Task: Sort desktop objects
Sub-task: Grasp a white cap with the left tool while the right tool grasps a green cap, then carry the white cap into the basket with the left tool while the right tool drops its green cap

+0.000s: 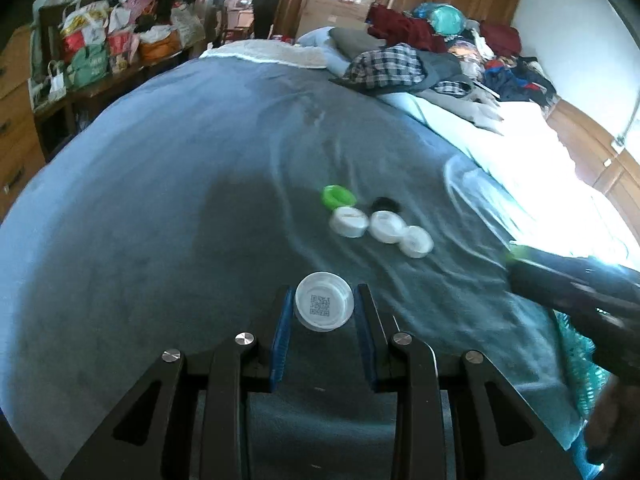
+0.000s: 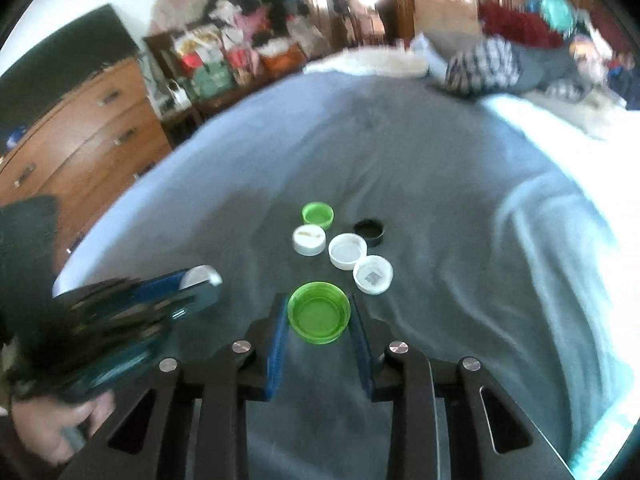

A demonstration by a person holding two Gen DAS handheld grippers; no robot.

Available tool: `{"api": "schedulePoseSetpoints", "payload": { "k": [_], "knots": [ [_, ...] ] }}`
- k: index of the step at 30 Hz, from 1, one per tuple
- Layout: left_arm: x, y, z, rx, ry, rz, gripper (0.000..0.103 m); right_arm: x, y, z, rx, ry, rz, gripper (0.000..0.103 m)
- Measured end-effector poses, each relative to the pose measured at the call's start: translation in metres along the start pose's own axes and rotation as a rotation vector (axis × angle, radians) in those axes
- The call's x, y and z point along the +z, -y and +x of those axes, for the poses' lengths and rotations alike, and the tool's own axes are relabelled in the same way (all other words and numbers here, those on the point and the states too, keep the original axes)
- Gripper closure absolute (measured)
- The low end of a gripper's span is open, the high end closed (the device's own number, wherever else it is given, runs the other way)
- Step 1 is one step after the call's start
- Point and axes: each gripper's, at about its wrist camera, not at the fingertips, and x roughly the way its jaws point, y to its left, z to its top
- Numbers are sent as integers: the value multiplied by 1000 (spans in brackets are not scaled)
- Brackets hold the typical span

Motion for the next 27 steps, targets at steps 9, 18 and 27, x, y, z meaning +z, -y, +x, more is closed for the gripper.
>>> {"api": "schedulePoseSetpoints", "payload": {
  "k": [9, 18, 27],
  "knots": [
    [2, 107, -41, -35, -5, 166, 77, -44, 32, -134, -121, 91, 24, 71],
    [2, 254, -66, -65, 36, 463, 77, -85, 93, -220, -240, 175, 168, 70],
    [-1, 336, -64, -80, 41, 589, 77, -123, 143, -273, -317, 227, 278, 70]
  ]
}}
